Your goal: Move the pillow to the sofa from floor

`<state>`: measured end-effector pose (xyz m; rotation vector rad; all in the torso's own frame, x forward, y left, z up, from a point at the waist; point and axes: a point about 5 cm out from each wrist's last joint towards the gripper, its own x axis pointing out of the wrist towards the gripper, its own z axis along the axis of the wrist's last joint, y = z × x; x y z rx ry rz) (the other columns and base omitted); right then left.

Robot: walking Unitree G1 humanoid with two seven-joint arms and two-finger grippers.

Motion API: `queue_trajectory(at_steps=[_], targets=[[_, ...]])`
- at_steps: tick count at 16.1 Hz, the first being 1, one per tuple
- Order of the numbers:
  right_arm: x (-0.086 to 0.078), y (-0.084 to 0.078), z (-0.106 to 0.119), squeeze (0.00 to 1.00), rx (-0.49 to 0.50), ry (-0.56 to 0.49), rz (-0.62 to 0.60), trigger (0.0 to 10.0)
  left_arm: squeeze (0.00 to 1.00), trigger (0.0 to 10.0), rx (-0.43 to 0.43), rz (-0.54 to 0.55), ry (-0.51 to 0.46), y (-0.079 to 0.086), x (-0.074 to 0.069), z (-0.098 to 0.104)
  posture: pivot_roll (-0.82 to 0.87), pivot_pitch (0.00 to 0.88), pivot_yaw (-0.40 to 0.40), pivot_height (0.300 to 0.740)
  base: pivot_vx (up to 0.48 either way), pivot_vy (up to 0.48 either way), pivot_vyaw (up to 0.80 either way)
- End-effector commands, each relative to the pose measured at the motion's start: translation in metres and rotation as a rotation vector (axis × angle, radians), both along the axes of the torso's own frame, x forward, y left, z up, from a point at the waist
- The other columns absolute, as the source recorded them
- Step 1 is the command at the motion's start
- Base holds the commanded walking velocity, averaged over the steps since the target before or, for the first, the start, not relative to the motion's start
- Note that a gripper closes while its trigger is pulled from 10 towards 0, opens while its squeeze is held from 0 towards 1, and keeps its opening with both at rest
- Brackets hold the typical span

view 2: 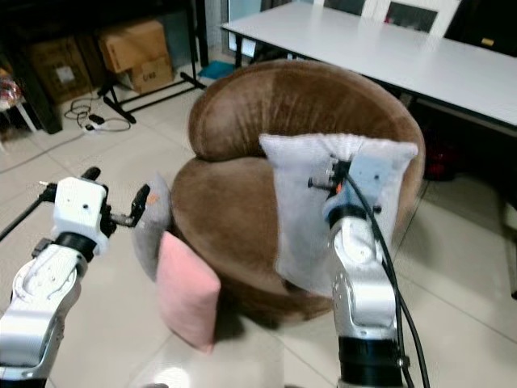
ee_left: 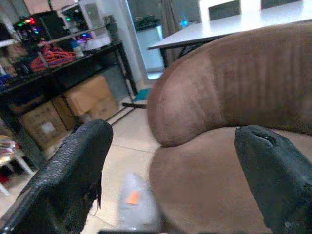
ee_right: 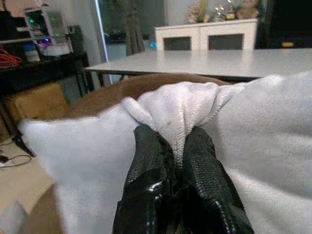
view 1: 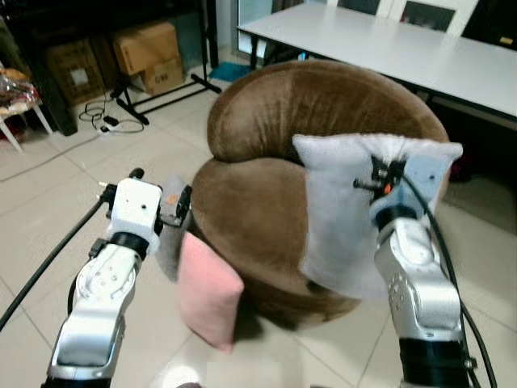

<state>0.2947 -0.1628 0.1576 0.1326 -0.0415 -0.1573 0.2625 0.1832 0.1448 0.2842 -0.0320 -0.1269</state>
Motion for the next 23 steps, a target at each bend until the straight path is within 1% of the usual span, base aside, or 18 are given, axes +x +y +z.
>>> queue_trajectory(at_steps=[1,2,3,4,5,9,11,13,14,19,21,23], targets=[[0.001,-0.006,0.009,0.0,0.011,-0.044,-0.007,10.0,0.0,10.0,-0.023,-0.003,-0.013,-0.004,0.001,0.004,0.01,0.0,-0.019,0.74,0.0,0.0,0.0],[0.002,-0.005,0.01,0.0,-0.016,-0.056,-0.013,10.0,0.0,10.0,-0.029,0.0,-0.017,-0.004,0.002,0.005,0.01,0.0,-0.019,0.74,0.0,0.0,0.0],[0.001,-0.002,0.007,0.0,-0.04,-0.023,0.01,10.0,0.0,10.0,-0.029,-0.01,-0.005,-0.005,0.001,0.002,0.0,0.0,-0.015,0.74,0.0,0.0,0.0],[-0.001,0.001,0.004,0.0,-0.019,-0.013,0.059,10.0,0.0,10.0,-0.04,-0.024,0.004,-0.007,0.001,0.001,0.0,0.0,-0.016,0.74,0.0,0.0,0.0],[-0.003,0.002,0.004,0.0,-0.007,-0.022,0.072,10.0,0.0,10.0,-0.056,-0.036,0.002,-0.008,0.001,0.001,0.0,0.0,-0.014,0.74,0.0,0.0,0.0],[-0.005,0.003,0.002,0.0,0.005,-0.003,0.074,10.0,0.0,10.0,-0.068,-0.047,0.003,-0.011,0.001,0.0,-0.01,0.0,-0.012,0.74,0.271,0.0,0.0],[-0.005,0.004,0.003,0.0,-0.011,-0.008,0.081,10.0,0.0,10.0,-0.07,-0.05,0.003,-0.011,0.001,0.0,-0.01,0.0,-0.014,0.74,0.279,0.0,0.0],[-0.004,0.005,0.003,0.0,-0.009,-0.008,0.077,10.0,0.0,10.0,-0.072,-0.052,0.002,-0.011,0.001,0.001,-0.01,0.0,-0.021,0.74,0.281,0.0,0.75],[-0.003,0.003,0.004,0.0,0.022,-0.015,0.066,10.0,0.0,10.0,-0.073,-0.051,0.002,-0.011,0.001,0.0,-0.01,0.0,-0.023,0.74,0.277,0.0,0.0],[-0.001,0.005,0.006,0.0,0.024,-0.019,0.076,10.0,0.0,10.0,-0.069,-0.048,0.0,-0.01,0.001,0.0,0.0,0.0,-0.023,0.74,0.281,0.0,0.0],[-0.002,0.005,0.004,0.0,0.024,-0.013,0.077,10.0,0.0,10.0,-0.06,-0.049,0.002,-0.009,-0.001,-0.001,0.01,0.0,-0.023,0.74,0.279,0.0,0.0],[0.0,0.007,0.005,0.0,0.026,-0.017,0.083,10.0,0.0,10.0,-0.06,-0.046,-0.001,-0.008,0.001,0.001,0.01,0.0,-0.02,0.74,0.281,0.0,0.0]])
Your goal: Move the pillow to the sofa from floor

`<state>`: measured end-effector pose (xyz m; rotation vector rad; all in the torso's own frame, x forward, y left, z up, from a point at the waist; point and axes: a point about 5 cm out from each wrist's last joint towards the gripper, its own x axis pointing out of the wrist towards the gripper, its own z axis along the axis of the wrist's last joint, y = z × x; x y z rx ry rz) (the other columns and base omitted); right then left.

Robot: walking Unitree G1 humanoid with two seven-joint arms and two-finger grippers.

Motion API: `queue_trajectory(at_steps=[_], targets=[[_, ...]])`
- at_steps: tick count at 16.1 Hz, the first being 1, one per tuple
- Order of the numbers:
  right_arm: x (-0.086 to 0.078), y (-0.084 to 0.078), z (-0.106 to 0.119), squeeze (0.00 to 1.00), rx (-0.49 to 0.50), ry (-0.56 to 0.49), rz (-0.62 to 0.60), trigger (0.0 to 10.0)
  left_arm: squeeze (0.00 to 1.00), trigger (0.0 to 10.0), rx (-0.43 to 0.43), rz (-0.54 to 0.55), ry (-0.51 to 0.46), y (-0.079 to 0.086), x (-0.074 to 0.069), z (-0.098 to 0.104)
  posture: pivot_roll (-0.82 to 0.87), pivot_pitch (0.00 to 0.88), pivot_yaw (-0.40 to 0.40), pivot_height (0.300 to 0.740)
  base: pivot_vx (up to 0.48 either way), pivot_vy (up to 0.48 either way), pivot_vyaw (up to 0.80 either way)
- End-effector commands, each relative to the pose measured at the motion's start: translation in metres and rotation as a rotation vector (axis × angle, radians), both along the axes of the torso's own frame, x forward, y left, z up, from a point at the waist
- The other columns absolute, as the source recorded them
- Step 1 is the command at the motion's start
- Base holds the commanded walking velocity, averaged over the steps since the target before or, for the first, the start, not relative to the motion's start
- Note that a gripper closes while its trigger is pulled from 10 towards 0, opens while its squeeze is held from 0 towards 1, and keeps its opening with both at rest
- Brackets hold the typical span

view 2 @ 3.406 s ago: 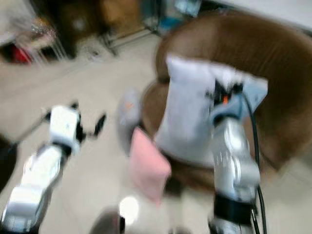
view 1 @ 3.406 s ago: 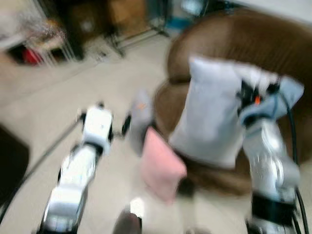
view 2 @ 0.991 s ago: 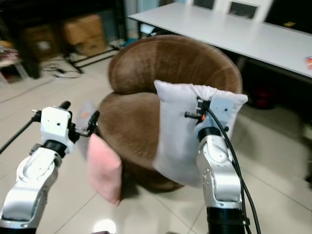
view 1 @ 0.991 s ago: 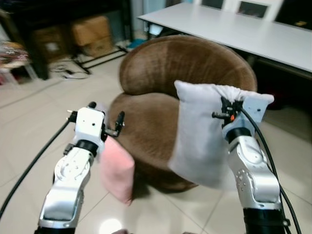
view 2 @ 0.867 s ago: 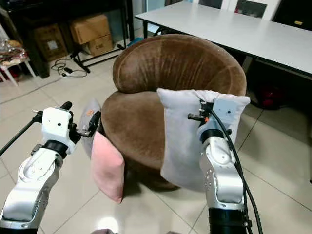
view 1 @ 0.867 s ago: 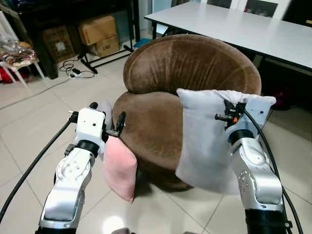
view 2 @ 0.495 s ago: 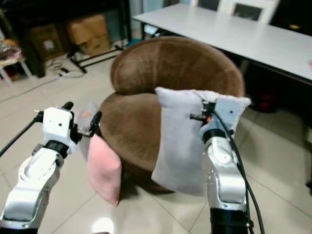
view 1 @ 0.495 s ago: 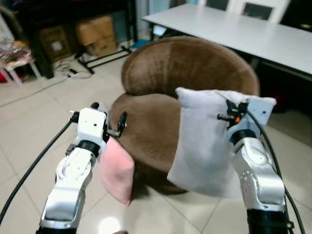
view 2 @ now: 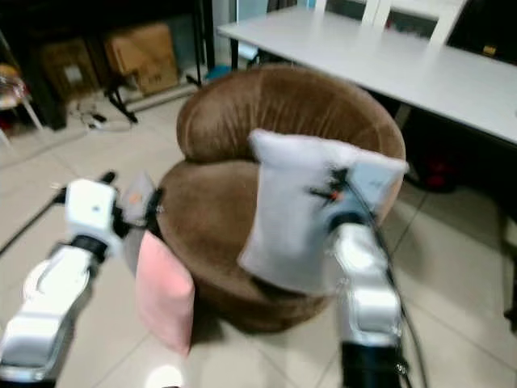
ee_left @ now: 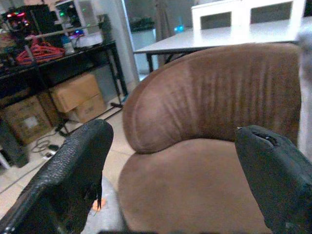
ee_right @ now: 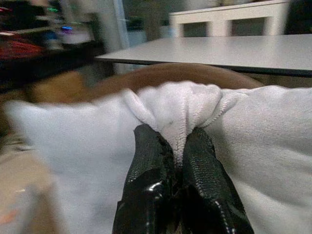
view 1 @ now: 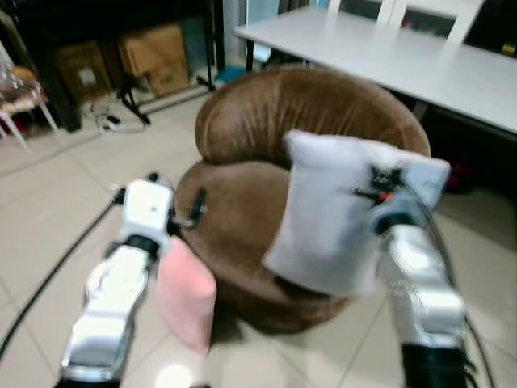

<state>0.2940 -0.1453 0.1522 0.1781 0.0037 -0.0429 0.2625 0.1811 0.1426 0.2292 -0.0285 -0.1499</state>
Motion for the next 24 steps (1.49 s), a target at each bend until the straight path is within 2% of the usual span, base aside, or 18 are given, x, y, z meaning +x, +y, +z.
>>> queue_trajectory(at_steps=[1,5,7,17,24], targets=[[0.0021,-0.0097,0.0117,0.0,-0.016,-0.056,-0.032,10.0,0.0,10.0,-0.005,-0.022,-0.013,-0.0055,0.0009,0.003,0.01,0.0,-0.018,0.74,0.281,0.0,0.0],[0.0027,-0.0064,0.0114,0.0,-0.041,-0.053,0.004,10.0,0.0,10.0,-0.004,-0.02,-0.017,-0.0042,0.0021,0.0045,0.01,0.0,-0.009,0.74,0.28,0.0,0.0],[0.0033,-0.0076,0.0095,0.0,-0.039,-0.035,-0.019,10.0,0.0,10.0,-0.007,-0.022,-0.016,-0.005,0.0031,0.0042,0.0,0.0,-0.008,0.74,0.279,0.0,0.74],[0.0049,-0.0107,0.0068,0.0,-0.018,-0.018,-0.042,10.0,0.0,10.0,-0.011,-0.025,-0.009,-0.0075,0.0041,0.0029,0.0,0.0,-0.004,0.74,0.3,0.0,0.0],[0.0048,-0.0083,0.0057,0.0,-0.032,-0.013,-0.028,10.0,0.0,10.0,-0.012,-0.03,-0.005,-0.0091,0.0036,0.0016,-0.01,0.0,-0.006,0.74,0.304,0.0,-0.56]])
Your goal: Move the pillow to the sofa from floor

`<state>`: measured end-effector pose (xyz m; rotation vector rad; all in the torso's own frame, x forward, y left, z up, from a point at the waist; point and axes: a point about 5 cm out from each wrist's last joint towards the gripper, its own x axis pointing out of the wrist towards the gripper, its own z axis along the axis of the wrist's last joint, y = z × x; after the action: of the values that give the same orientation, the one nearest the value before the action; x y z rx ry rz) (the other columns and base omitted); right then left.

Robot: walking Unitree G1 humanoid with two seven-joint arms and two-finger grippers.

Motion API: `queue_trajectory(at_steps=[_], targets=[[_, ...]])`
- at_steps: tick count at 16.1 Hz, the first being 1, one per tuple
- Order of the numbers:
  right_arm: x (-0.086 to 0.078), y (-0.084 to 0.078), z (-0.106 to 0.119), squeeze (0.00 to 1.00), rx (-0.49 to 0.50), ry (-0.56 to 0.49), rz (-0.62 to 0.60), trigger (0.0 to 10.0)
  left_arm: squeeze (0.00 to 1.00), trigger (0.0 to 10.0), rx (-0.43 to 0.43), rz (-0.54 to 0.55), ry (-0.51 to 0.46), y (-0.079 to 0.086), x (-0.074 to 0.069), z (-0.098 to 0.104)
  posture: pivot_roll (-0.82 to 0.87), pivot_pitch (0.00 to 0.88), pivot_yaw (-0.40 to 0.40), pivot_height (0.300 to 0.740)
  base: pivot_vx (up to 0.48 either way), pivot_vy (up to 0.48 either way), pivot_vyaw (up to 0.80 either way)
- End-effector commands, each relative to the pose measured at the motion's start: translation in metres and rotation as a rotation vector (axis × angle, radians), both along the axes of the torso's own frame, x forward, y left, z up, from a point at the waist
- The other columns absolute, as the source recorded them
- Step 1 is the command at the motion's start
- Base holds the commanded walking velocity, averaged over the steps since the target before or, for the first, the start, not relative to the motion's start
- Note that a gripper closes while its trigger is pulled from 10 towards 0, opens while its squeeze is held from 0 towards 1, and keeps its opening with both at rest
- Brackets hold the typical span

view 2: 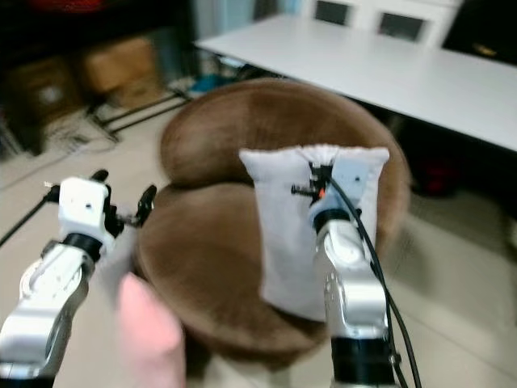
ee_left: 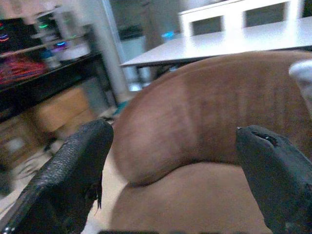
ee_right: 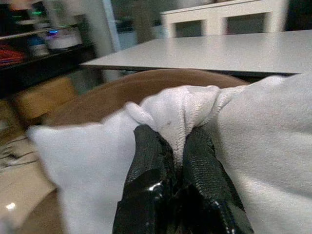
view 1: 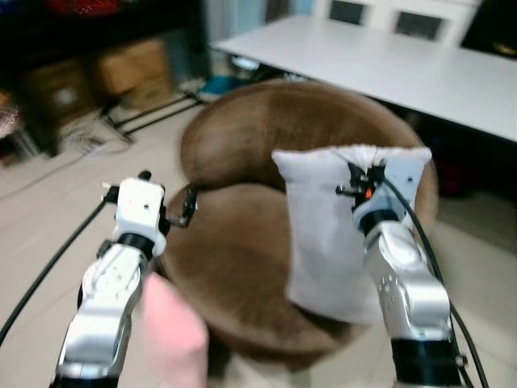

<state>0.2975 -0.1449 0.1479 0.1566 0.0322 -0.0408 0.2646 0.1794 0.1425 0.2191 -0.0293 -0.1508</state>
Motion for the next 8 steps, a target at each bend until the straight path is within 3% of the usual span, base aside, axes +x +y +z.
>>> queue_trajectory(at_steps=[1,6,8], targets=[[0.001,-0.008,0.011,0.0,-0.015,-0.048,-0.028,10.0,0.0,10.0,-0.002,-0.03,-0.004,-0.008,0.001,0.001,-0.01,0.0,-0.006,0.74,0.304,0.0,0.0],[0.001,-0.003,0.012,0.0,-0.013,-0.056,0.015,10.0,0.0,10.0,0.001,-0.031,-0.003,-0.008,0.001,0.001,-0.01,0.0,-0.008,0.74,0.295,0.0,0.0],[-0.002,0.006,0.017,0.0,0.003,-0.088,0.109,10.0,0.0,10.0,0.003,-0.035,-0.004,-0.009,0.001,0.001,0.0,0.0,-0.009,0.74,0.279,0.0,0.0]])
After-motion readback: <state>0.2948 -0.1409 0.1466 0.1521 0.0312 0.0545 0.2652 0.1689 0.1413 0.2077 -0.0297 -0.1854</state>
